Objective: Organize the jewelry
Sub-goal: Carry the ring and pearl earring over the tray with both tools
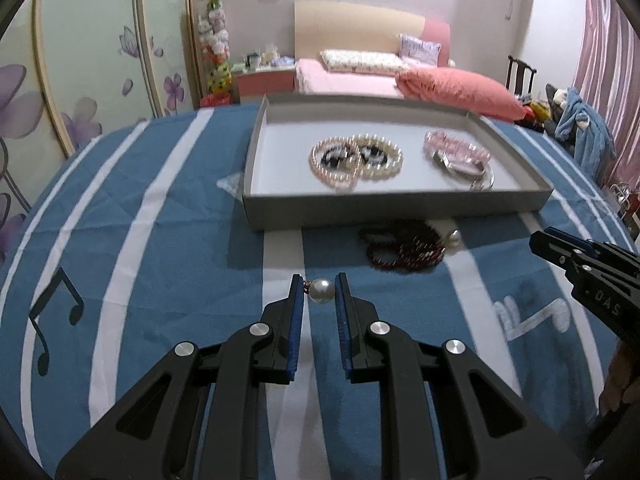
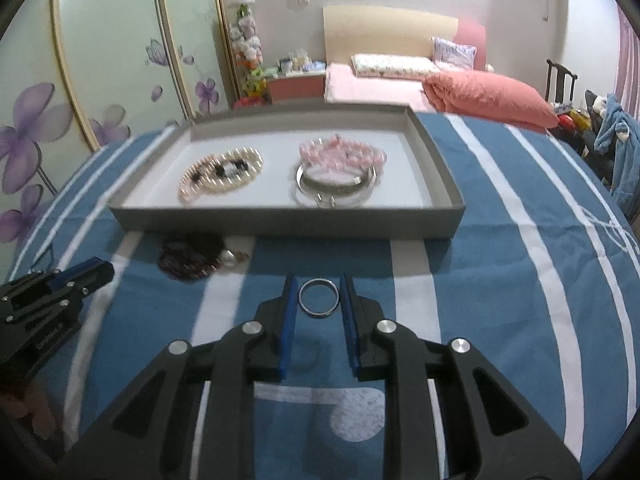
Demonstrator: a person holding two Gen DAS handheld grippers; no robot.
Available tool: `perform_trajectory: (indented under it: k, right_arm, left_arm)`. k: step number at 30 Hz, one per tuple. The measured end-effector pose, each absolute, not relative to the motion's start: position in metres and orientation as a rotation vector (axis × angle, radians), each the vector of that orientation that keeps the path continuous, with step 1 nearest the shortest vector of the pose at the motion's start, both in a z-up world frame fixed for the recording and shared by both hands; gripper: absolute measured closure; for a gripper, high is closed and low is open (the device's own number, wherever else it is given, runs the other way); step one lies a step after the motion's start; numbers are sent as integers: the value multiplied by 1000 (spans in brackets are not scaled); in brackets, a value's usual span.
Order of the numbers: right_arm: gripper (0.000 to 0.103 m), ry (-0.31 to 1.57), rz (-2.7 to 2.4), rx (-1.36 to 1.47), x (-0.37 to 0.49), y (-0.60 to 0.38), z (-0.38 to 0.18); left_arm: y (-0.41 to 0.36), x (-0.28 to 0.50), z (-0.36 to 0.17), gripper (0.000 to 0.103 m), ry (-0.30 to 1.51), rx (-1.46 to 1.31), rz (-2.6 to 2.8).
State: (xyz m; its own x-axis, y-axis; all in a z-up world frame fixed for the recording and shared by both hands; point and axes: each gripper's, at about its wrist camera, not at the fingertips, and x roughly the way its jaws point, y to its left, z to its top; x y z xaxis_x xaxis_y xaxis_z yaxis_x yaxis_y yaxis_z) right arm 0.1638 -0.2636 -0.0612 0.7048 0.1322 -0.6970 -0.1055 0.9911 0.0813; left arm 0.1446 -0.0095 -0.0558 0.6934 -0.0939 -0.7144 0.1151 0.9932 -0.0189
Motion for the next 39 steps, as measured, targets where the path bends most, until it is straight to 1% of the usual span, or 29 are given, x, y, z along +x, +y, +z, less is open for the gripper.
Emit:
perform_trajectory:
  k: [15,22,27,39]
  right_arm:
    - [81,450,125,13,123,-245,-1]
    - [81,323,100,-10,105,-240,13]
    - [81,280,84,-16,102,-238,16]
    - [81,276,67,-8,103,-238,13]
  left_arm:
    - [-17,118,-9,86,520,41,-86]
    - [-18,111,0,86,449,27,-74]
    - [-18,110,2,86,425,16,-65]
    - [-18,108,1,86,403,15,-59]
